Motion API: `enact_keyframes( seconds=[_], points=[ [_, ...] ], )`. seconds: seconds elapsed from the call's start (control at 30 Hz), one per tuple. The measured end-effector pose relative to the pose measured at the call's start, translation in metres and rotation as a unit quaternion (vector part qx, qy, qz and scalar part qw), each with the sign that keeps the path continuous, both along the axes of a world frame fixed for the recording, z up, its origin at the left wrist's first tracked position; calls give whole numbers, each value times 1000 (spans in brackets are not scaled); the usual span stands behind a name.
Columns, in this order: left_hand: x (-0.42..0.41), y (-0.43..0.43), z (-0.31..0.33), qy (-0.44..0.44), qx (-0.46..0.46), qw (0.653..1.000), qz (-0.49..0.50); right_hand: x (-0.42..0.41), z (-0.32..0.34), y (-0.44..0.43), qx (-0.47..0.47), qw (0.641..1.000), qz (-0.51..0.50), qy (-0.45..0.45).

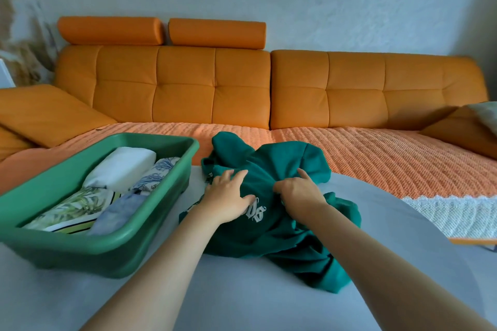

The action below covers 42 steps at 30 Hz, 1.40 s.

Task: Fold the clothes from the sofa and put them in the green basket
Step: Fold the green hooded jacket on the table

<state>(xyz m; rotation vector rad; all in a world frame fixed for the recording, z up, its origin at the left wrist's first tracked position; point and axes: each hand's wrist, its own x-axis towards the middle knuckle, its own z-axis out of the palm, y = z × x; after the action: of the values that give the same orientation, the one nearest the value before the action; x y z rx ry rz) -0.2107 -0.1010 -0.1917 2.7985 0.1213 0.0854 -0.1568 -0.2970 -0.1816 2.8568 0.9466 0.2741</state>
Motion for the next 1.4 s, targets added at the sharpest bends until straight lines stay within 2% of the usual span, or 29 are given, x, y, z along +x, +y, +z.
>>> enact_keyframes(
  seconds=[0.13, 0.23, 0.37, 0.43, 0.47, 0.5, 0.53, 0.57, 0.6, 0.63, 0.67, 0.7, 0.77, 0.87, 0.93, 1.0, 1.07, 1.17, 1.23, 1.27, 1.33, 1.4],
  points=[
    [-5, 3, 1, 42, -65, 997, -9, -7, 5, 3, 135, 985, -33, 105],
    [-13, 6, 9, 58, -90, 994, -19, -21, 17, 6, 123, 970, -12, 208],
    [-21, 10, 25, 97, -83, 992, 12, -48, 40, 6, 103, 913, 57, 390],
    [-23, 10, 29, 131, -52, 990, 3, -57, 50, 4, 153, 881, 71, 443],
    [-25, 8, 29, 142, -27, 990, -4, -58, 54, 4, 206, 874, 68, 435],
    [-26, 5, 30, 150, -6, 989, -11, -57, 56, 3, 262, 881, 59, 390],
    [-26, 1, 31, 159, 6, 987, -16, -51, 57, 1, 300, 901, 43, 310],
    [-26, -2, 32, 164, 13, 986, -19, -45, 57, -3, 291, 933, 21, 208],
    [-26, -6, 34, 166, 22, 986, -20, -37, 54, -9, 231, 965, -8, 122],
    [-25, -8, 36, 165, 35, 985, -20, -31, 50, -15, 139, 986, -58, 74],
    [-25, -10, 39, 161, 51, 985, -20, -26, 46, -23, 52, 990, -115, 63],
    [-24, -12, 39, 154, 69, 986, -20, -22, 41, -29, -7, 984, -159, 78],
    [-23, -17, 39, 125, 100, 987, -11, -17, 32, -37, -37, 979, -172, 106],
    [-17, -26, 35, 2, 93, 996, -12, -17, 28, -34, 47, 993, -77, 79],
    [-12, -34, 34, -63, 13, 995, -81, -19, 26, -27, 111, 992, -18, 57],
    [-10, -43, 37, -49, -89, 983, -154, -24, 25, -21, 199, 976, 34, 87],
    [-8, -48, 36, -40, -117, 978, -170, -28, 24, -20, 289, 946, 64, 130],
    [-5, -44, 33, -86, -38, 988, -121, -23, 27, -32, 378, 908, 25, 177],
    [-5, -38, 35, -115, -67, 987, -86, -18, 31, -46, 386, 885, -15, 260],
    [-4, -34, 38, -130, -90, 986, -54, -16, 32, -54, 351, 892, -31, 282],
    [-2, -21, 45, -178, -107, 978, 29, -12, 28, -66, 271, 924, -56, 263],
    [-1, -9, 48, -194, -110, 970, 94, -8, 24, -69, 261, 937, -68, 221]
  ],
)
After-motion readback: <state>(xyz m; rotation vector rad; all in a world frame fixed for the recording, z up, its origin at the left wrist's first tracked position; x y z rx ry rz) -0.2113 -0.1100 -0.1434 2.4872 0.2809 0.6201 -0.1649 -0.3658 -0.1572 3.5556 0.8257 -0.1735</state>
